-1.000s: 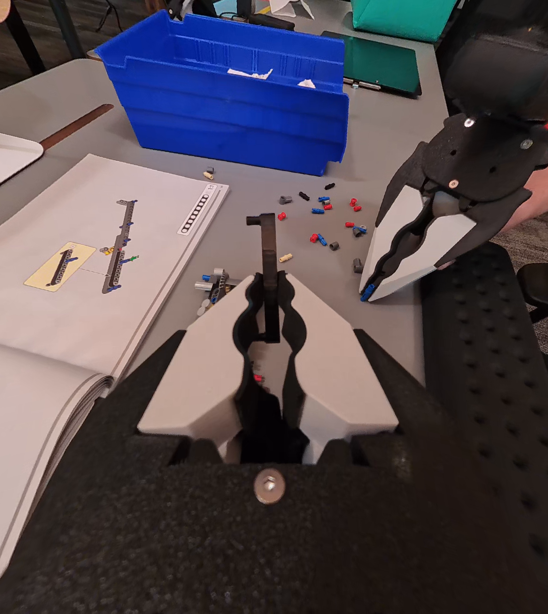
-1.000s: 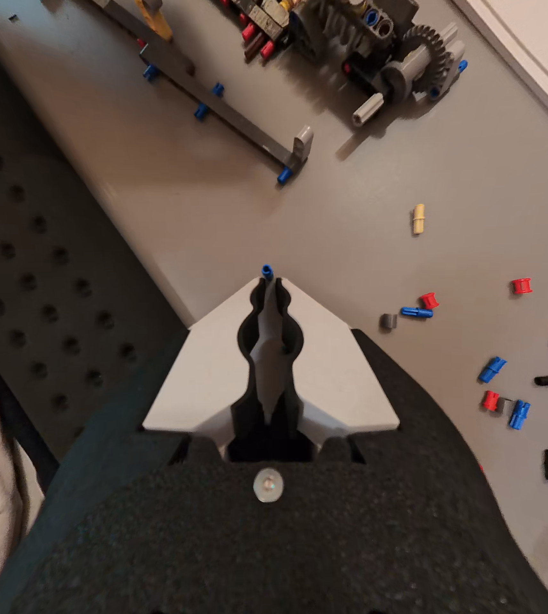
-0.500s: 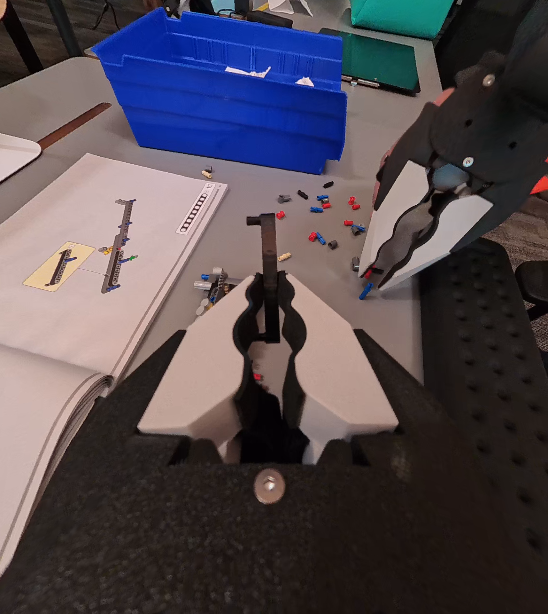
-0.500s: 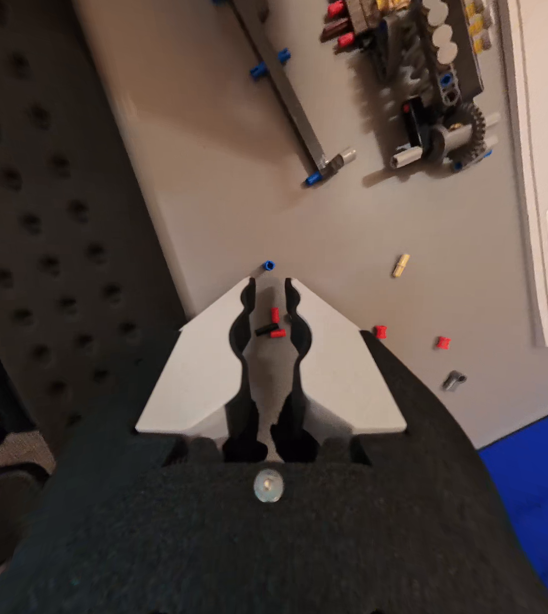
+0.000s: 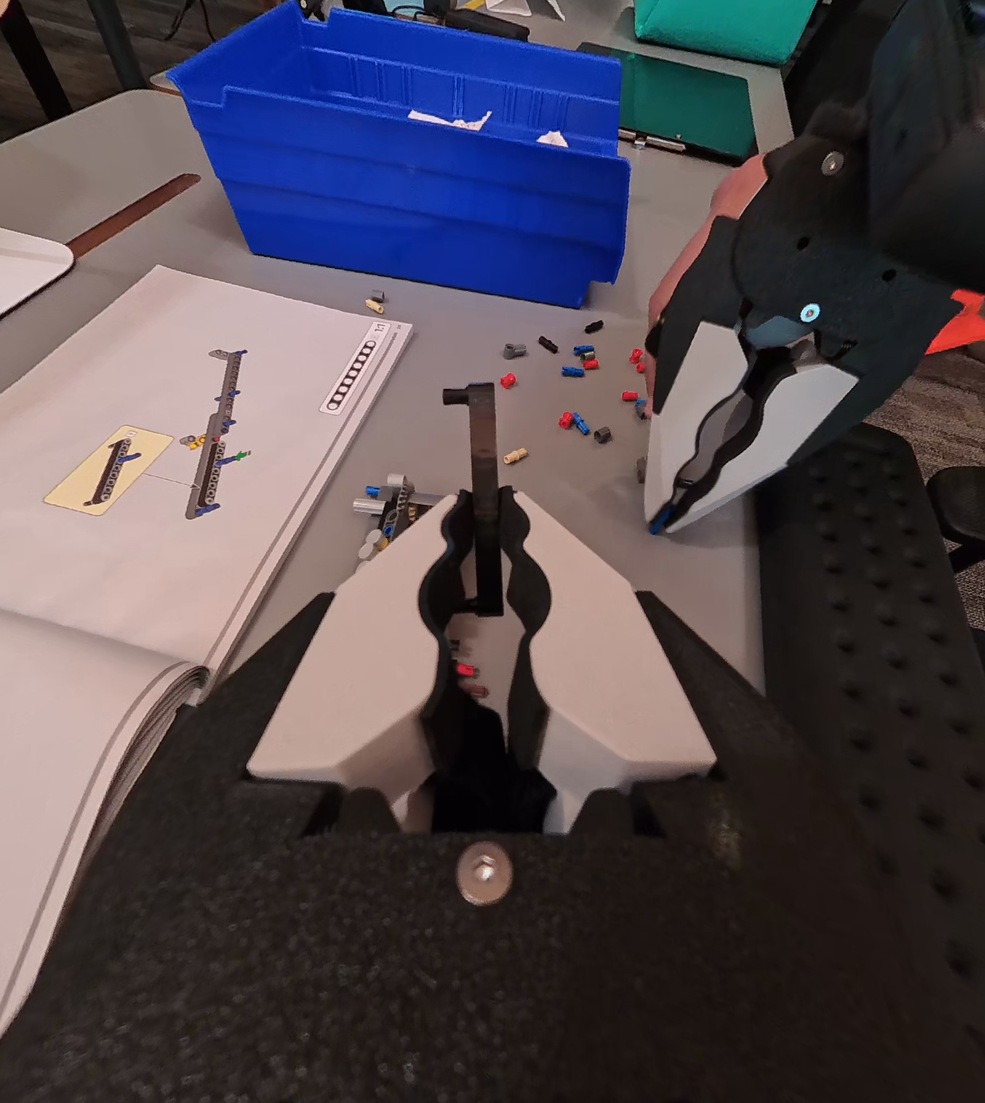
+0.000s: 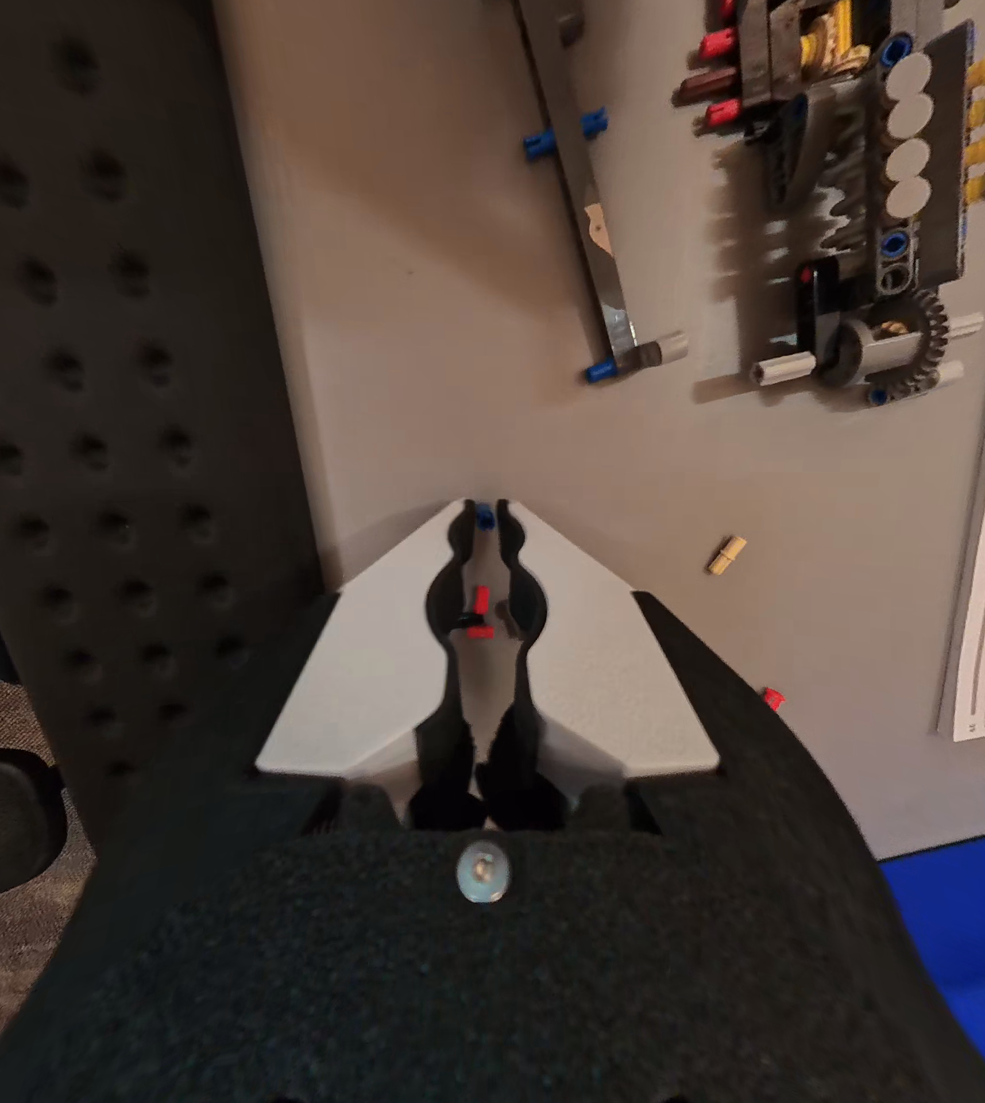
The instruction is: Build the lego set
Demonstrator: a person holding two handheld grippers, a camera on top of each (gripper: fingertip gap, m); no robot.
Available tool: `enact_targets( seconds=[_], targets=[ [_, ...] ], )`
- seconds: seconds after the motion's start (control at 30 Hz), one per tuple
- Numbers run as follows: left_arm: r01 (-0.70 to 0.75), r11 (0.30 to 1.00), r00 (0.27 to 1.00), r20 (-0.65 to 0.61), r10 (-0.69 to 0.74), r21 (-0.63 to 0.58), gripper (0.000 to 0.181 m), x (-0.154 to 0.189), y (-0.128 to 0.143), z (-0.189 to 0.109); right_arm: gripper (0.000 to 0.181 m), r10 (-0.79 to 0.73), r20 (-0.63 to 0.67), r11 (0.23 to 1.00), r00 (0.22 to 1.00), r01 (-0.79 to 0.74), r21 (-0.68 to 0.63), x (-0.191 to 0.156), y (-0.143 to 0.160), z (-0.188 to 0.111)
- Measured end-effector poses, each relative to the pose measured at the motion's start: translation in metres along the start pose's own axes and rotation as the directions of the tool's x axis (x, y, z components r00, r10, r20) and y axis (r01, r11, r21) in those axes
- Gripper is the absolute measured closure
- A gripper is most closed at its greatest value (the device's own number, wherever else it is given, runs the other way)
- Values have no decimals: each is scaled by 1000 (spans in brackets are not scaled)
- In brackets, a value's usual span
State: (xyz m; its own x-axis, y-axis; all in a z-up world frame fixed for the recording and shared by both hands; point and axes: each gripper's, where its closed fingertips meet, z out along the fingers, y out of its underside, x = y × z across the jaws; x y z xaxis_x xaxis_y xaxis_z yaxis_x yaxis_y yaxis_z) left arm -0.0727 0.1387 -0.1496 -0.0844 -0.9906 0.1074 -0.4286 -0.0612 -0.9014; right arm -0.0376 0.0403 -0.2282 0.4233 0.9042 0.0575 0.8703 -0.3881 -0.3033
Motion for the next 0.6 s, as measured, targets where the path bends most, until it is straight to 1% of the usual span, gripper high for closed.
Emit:
enact_targets(
  seconds=[0.1,0.23,0.4,0.6],
  targets=[
    [-1,1000,1000,0,1,-1,174,0,0,0,178,-9,-4,1000,1000,9,-11,1,2,1],
    [3,1000,1000,-1,-3,-2,174,-1,1,0,178,16,2,1000,1000,-16,-15,1,4,1],
    [3,1000,1000,-4,-3,-7,174,0,2,1,172,23,8,999,1000,-23,-28,-1,5,2],
    [4,1000,1000,-3,-4,-8,174,-1,2,1,173,5,1,999,1000,-5,-33,0,4,1]
  ],
)
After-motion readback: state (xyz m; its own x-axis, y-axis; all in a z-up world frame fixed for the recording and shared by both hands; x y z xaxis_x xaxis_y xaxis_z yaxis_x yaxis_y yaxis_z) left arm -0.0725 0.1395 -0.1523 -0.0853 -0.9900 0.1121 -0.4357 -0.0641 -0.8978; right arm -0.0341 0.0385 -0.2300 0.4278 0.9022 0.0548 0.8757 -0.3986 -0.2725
